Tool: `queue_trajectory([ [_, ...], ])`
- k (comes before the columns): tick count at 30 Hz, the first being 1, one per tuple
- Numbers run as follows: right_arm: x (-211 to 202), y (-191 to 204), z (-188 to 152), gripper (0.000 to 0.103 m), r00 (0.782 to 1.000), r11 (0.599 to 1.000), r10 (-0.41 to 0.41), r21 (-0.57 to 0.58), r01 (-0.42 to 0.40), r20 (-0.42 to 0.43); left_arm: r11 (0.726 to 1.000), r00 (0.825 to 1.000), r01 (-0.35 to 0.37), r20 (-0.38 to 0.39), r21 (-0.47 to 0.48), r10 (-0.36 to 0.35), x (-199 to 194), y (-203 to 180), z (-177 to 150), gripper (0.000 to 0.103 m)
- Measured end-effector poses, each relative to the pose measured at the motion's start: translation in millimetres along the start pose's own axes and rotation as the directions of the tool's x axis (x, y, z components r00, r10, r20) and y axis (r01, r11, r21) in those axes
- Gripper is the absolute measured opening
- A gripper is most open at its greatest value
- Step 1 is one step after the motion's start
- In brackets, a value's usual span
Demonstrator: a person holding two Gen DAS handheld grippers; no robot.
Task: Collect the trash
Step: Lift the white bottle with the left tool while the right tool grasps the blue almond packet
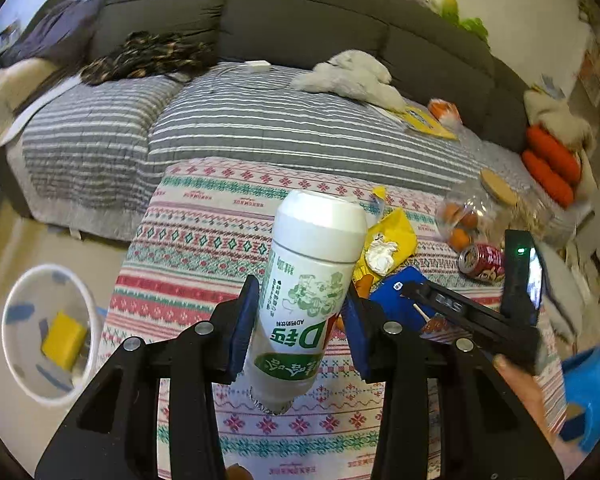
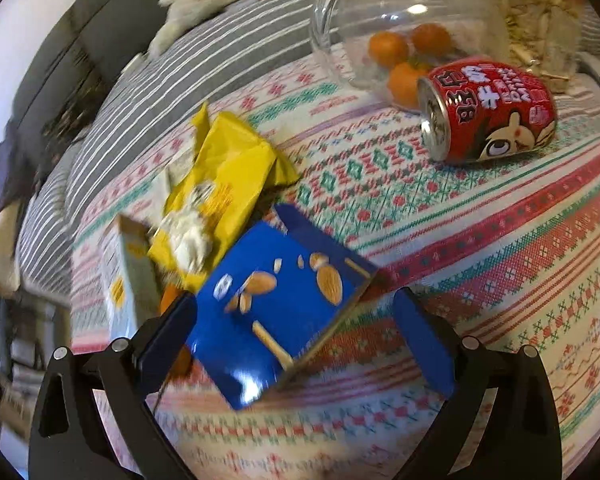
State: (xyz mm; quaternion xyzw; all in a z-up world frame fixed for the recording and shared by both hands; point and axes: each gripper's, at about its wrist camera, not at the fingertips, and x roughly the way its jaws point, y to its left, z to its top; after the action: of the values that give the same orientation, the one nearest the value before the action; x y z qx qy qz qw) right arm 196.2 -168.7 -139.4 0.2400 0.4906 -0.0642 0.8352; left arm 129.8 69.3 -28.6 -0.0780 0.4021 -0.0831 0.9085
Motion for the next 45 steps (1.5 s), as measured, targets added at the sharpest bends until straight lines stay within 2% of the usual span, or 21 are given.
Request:
queue_trajectory([
  [4, 11.0, 16.9, 2.0, 0.097, 0.993, 0.994, -0.110, 0.026, 0.109, 0.050, 0.999, 1.000, 0.015, -0.009, -0.033, -0.016, 2.7, 4.8, -0.4, 0.039],
  [7, 21.3, 37.2, -4.5, 0.096, 0.973, 0.976, -0.213, -0.026, 0.216, 0.091, 0.999, 1.000, -0.007, -0.016, -0.045, 0.006, 3.5, 13.4, 1.9, 0.039],
  [10, 20.0, 40.6, -17.4, 0.087, 0.966, 0.962, -0.225, -0.125, 0.241, 0.130, 0.998, 0.999, -0.036, -0.012, -0.050, 0.035, -1.4, 21.1, 1.3, 0.039],
  [12, 12.0, 31.6, -25.9, 0.082, 0.976, 0.960, -0.185, -0.190, 0.205, 0.117, 0.998, 0.999, -0.033, -0.010, -0.050, 0.032, -3.6, 23.7, 2.2, 0.039],
  [15, -8.2, 10.8, -30.9, 0.062, 0.994, 0.966, -0.082, -0.240, 0.098, 0.077, 0.999, 1.000, -0.026, 0.004, -0.032, 0.026, -10.1, 21.0, 2.3, 0.039],
  [16, -13.6, 3.1, -30.2, 0.023, 0.997, 0.970, -0.052, -0.236, 0.064, 0.058, 0.999, 1.000, -0.023, 0.008, -0.022, 0.023, -12.3, 18.9, 1.5, 0.038],
  [18, -18.7, -15.5, -25.3, 0.018, 1.000, 0.981, -0.003, -0.195, 0.002, -0.004, 1.000, 1.000, -0.019, 0.010, -0.005, 0.019, -13.9, 17.5, 0.2, 0.038],
  [19, -22.0, -25.1, -23.9, 0.002, 1.000, 0.987, 0.020, -0.158, -0.023, -0.019, 1.000, 1.000, -0.019, 0.011, 0.002, 0.019, -14.9, 16.5, -1.0, 0.038],
  [21, -27.6, -34.1, -24.3, 0.000, 1.000, 0.990, 0.008, -0.141, -0.009, -0.011, 1.000, 1.000, -0.022, 0.009, 0.015, 0.021, -17.1, 15.4, -4.0, 0.038],
  [24, -30.8, -41.5, -32.2, 0.002, 0.999, 0.994, 0.014, -0.112, -0.018, -0.040, 0.999, 1.000, -0.021, -0.001, 0.032, 0.021, -19.0, 16.1, -5.9, 0.038],
  [27, -37.1, -28.2, -50.8, 0.005, 1.000, 0.989, -0.013, -0.146, 0.009, -0.026, 0.998, 0.999, -0.041, 0.004, 0.050, 0.040, -23.3, 18.9, -8.8, 0.038],
  [29, -37.3, -20.3, -55.1, 0.024, 1.000, 0.989, -0.016, -0.146, 0.012, -0.023, 0.998, 0.999, -0.047, 0.008, 0.042, 0.046, -25.3, 22.9, -8.3, 0.038],
  [31, -38.3, -10.7, -56.2, 0.075, 1.000, 0.992, -0.023, -0.121, 0.022, -0.002, 0.999, 0.999, -0.046, 0.008, 0.022, 0.046, -27.0, 29.0, -7.4, 0.038],
  [32, -39.1, -3.5, -57.1, 0.081, 0.999, 0.993, -0.051, -0.105, 0.053, 0.020, 0.999, 0.999, -0.045, 0.008, 0.016, 0.045, -27.7, 31.0, -7.6, 0.038],
  [35, -33.6, 17.1, -57.4, 0.082, 0.995, 0.989, -0.089, -0.113, 0.092, 0.035, 0.998, 0.998, -0.055, 0.007, 0.017, 0.054, -29.3, 35.4, -8.5, 0.038],
  [37, -35.7, 24.0, -58.4, 0.082, 0.996, 0.989, -0.081, -0.119, 0.085, 0.034, 0.998, 0.998, -0.064, 0.005, 0.023, 0.063, -29.7, 36.2, -9.7, 0.038],
  [41, -55.9, 31.4, -58.0, 0.082, 0.984, 0.980, -0.120, -0.143, 0.139, 0.133, 0.998, 0.998, -0.070, 0.007, 0.010, 0.070, -31.5, 44.0, -8.4, 0.038],
  [45, -66.3, 34.1, -58.7, 0.084, 0.979, 0.983, -0.111, -0.127, 0.134, 0.170, 0.998, 0.998, -0.061, 0.020, -0.008, 0.061, -36.1, 48.1, -4.3, 0.038],
])
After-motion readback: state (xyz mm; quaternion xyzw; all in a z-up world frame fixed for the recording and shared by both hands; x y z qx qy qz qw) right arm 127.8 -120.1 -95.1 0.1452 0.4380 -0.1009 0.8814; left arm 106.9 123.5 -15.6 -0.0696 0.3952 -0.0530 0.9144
